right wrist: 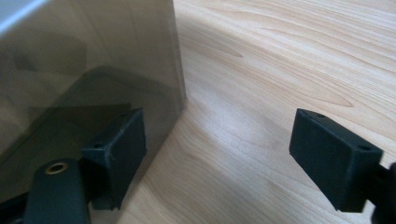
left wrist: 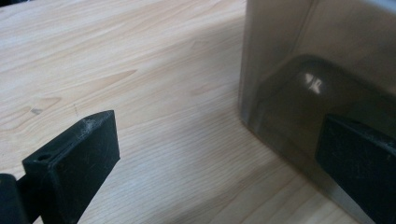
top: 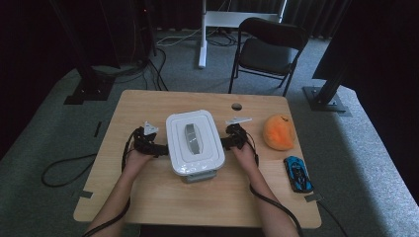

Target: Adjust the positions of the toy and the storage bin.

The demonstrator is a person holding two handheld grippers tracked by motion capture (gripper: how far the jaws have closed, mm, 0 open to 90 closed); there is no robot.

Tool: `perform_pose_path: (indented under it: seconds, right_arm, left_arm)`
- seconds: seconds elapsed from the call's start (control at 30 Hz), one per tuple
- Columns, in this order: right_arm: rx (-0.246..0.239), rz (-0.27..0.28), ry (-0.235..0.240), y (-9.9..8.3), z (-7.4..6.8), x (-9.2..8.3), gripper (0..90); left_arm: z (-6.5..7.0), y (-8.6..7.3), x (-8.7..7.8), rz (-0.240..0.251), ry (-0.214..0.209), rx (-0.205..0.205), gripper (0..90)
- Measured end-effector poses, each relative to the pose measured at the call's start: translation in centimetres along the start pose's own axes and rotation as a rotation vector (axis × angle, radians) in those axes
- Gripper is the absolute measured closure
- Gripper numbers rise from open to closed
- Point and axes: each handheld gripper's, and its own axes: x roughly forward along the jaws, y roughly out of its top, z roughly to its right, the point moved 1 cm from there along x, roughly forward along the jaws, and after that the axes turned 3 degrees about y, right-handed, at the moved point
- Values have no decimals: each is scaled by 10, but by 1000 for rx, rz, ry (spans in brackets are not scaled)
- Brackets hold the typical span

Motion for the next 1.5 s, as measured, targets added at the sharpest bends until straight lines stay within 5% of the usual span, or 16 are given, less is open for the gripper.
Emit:
perform_pose_path:
  seconds: [0.47,1.3,1.5]
  right_arm:
    - [-26,11,28,-12,-8,-13,217]
    - [-58,38,61,-34,-18,-45,222]
    - [-74,55,16,-38,-20,-50,184]
  left_arm:
    - [17,-6,-14,-6,7,53,3]
    - [53,-30,-35,0,-66,69,3]
    - [53,-33,-35,10,-85,58,3]
